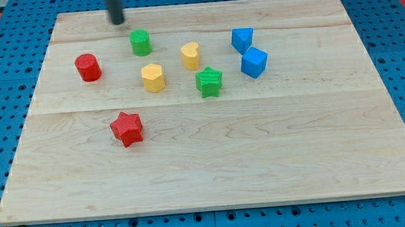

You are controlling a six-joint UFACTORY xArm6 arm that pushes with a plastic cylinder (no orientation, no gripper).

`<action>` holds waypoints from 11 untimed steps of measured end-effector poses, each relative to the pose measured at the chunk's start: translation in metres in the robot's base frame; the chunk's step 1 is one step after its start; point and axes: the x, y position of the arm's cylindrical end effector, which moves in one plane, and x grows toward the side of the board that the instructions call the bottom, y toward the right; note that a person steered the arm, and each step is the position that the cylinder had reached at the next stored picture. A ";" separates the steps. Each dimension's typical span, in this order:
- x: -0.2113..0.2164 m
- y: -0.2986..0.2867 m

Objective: Push the red star to the bottom left of the yellow hexagon

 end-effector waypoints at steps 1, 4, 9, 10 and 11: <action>0.078 -0.055; 0.152 0.011; 0.240 0.073; 0.260 0.066; 0.239 0.014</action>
